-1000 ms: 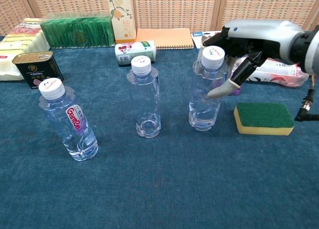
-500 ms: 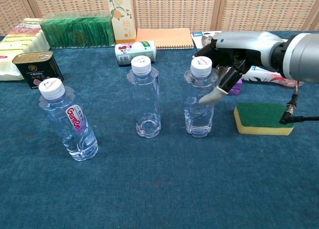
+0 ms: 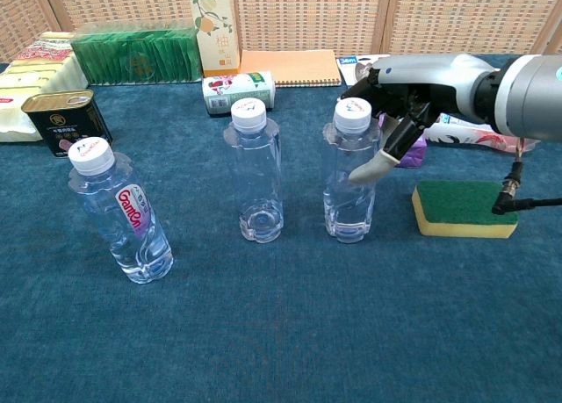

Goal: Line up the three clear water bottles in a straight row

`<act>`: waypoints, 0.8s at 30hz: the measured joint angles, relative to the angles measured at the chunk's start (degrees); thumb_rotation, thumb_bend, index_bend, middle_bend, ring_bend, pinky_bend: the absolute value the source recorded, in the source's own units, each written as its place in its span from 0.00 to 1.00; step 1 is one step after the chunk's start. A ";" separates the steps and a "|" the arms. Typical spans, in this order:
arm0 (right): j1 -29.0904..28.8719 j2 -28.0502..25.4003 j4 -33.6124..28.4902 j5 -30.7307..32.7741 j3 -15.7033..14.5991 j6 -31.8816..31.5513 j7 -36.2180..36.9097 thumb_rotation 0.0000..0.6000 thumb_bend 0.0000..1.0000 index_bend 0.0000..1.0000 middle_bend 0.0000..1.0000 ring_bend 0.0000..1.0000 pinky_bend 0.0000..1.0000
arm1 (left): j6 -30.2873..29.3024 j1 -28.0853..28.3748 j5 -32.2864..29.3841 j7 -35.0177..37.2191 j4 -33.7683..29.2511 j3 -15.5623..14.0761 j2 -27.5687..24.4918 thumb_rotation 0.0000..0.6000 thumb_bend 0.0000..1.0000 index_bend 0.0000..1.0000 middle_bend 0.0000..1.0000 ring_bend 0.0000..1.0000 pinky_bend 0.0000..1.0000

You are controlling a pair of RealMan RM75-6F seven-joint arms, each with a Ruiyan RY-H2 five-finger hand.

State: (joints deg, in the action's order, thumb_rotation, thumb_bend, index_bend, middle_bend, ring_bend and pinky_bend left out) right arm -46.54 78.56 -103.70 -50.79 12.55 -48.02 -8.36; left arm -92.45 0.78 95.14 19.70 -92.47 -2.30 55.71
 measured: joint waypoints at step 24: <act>0.93 -4.77 -4.63 -3.51 -1.75 0.39 2.12 1.00 0.28 0.15 0.11 0.08 0.22 | -0.40 -0.13 0.18 0.67 0.14 -0.06 -0.18 1.00 0.16 0.00 0.00 0.00 0.02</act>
State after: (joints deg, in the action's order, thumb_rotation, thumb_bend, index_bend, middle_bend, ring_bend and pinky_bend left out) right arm -45.61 73.78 -108.32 -54.30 10.80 -47.63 -6.24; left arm -92.85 0.65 95.32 20.37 -92.33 -2.36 55.52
